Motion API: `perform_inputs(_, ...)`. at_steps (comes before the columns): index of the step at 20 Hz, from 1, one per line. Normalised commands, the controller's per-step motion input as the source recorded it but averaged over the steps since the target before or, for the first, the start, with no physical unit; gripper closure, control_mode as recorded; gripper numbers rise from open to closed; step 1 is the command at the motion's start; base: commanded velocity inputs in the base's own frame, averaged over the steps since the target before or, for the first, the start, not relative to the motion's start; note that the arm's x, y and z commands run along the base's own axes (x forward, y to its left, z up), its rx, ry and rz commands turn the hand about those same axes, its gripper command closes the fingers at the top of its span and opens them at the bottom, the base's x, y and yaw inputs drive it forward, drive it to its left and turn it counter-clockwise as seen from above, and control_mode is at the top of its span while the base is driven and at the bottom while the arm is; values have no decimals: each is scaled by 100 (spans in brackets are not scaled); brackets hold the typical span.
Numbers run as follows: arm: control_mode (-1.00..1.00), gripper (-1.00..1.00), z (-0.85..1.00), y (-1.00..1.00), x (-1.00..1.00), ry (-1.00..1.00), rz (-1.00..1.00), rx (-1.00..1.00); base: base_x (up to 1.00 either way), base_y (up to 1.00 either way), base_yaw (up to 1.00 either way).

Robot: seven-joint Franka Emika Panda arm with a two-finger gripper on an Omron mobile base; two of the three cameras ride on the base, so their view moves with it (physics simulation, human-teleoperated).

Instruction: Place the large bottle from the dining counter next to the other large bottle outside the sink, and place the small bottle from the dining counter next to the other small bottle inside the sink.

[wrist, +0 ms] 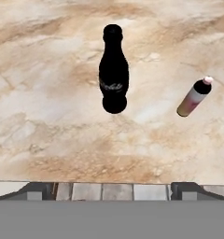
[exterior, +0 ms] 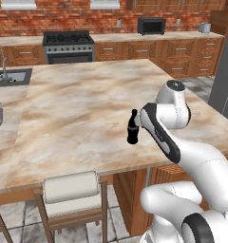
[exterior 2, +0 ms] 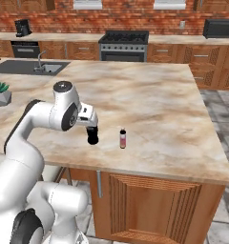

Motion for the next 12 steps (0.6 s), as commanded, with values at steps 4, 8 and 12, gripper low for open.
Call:
perform_inputs(4, -100, -100, 0, 0, 23, 0, 0, -1, 0, 0, 0)
perform_inputs(8, -100, -100, -4, 0, 31, 0, 0, 0, 0, 0, 0)
perform_inputs(12, -100, -100, -16, 0, 31, 0, 0, 0, 0, 0, 0)
